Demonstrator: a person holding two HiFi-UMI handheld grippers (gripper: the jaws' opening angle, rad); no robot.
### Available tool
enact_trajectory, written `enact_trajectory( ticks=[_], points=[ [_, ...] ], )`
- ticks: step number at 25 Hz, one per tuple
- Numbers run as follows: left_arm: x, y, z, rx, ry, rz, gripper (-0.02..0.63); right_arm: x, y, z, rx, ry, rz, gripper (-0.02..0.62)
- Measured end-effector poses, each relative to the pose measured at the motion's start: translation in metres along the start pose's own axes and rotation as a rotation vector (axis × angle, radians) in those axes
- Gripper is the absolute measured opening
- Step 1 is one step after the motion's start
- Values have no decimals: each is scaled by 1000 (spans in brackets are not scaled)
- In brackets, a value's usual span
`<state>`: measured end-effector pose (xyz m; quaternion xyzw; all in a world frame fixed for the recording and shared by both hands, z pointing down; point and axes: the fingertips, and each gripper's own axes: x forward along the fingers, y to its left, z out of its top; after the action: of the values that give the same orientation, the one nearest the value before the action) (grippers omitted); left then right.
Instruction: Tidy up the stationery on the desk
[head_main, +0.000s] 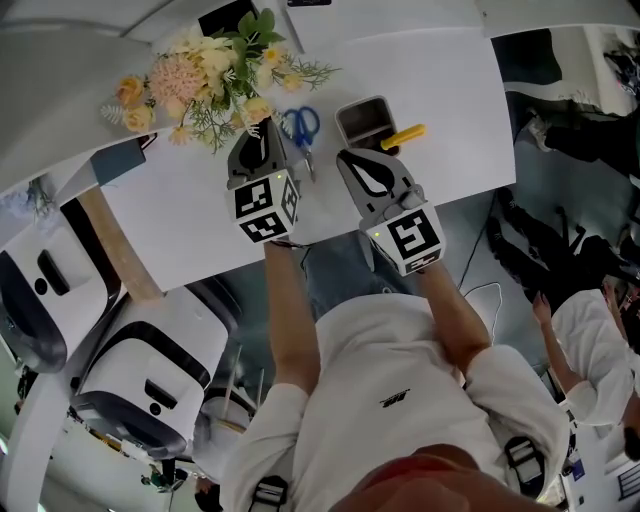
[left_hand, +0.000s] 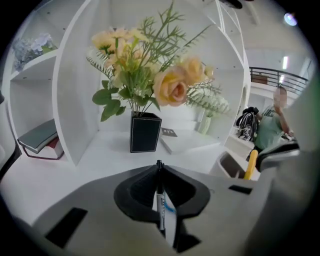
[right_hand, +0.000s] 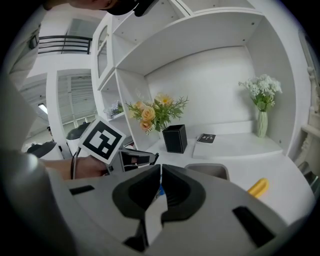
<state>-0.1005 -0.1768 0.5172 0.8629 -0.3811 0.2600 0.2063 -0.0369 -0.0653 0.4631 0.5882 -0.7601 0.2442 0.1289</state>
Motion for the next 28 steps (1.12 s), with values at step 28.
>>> enact_trajectory(
  ticks=[28],
  points=[
    [-2,-34,-13,77,27,15,0,-25,-32,-13,21,8,15,0]
  ],
)
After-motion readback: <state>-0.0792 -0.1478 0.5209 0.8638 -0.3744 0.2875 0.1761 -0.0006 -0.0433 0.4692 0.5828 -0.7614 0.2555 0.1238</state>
